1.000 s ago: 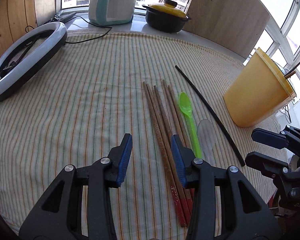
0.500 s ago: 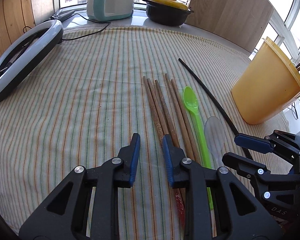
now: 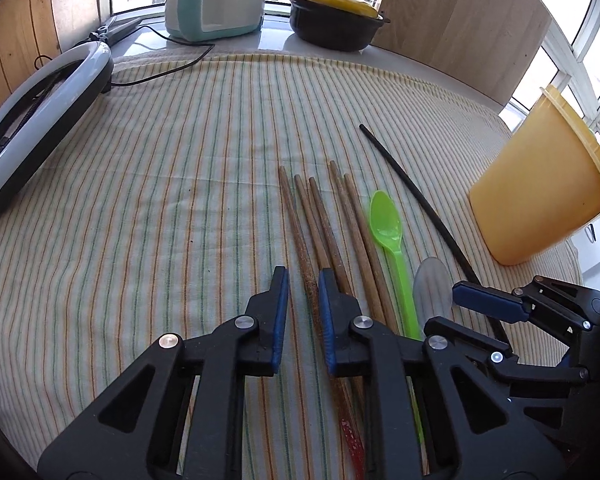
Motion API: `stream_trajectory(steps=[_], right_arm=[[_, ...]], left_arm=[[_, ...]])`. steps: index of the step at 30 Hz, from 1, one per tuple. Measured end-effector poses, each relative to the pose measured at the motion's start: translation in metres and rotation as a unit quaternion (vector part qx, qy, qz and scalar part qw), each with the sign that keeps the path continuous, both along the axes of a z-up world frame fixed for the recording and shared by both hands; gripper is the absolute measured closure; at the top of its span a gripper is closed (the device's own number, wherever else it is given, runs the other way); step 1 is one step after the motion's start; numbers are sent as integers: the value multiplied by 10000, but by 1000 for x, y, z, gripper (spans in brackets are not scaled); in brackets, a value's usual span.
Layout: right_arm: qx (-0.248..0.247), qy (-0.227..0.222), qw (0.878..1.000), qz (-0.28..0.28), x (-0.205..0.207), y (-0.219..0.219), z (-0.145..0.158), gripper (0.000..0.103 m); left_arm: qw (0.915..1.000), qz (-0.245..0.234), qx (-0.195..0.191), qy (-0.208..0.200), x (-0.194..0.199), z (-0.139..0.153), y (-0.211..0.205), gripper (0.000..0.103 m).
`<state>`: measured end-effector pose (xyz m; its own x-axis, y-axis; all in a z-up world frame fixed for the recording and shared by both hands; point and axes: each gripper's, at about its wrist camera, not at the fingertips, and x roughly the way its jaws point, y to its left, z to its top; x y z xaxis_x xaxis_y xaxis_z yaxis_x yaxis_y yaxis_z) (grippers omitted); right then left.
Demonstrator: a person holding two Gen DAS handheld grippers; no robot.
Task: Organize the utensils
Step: 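Close the left gripper on a brown chopstick while the right gripper grasps the clear plastic spoon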
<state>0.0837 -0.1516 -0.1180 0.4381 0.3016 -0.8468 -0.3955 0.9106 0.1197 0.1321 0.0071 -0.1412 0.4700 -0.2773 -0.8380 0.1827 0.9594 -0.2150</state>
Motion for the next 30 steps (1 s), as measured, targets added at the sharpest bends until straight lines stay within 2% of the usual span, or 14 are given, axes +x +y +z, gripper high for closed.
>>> stream_trajectory(steps=[5,8,12,17,20,27,30], right_arm=[[39,45,10000,-51,4,-3,-3,69],[88,58,9999,-73,7,-4,-3,69],[96,61,9999,-101,9,-2,-4,70],[213,135,9995,-170,13,-8,-3,75],[226,149,9995,-187,15,-8,-2,75],[67,59,9998,-160,19,4,-4,75],[17,39,9999,-124,19,9,-4,87]], left_arm=[[9998,-138,159,-65,-3,1,-3,89],[9997,-167,166,43,1,0,-7,89],[9983,-258,521,-74,8,-1,-17,89],[9986,-305,418,-57,11,-2,-9,93],[9982,-351,480,-79,7,-1,-4,95],[9982,-292,517,9,7,0,1,96],[9982,-256,536,-15,10,-1,0,96]])
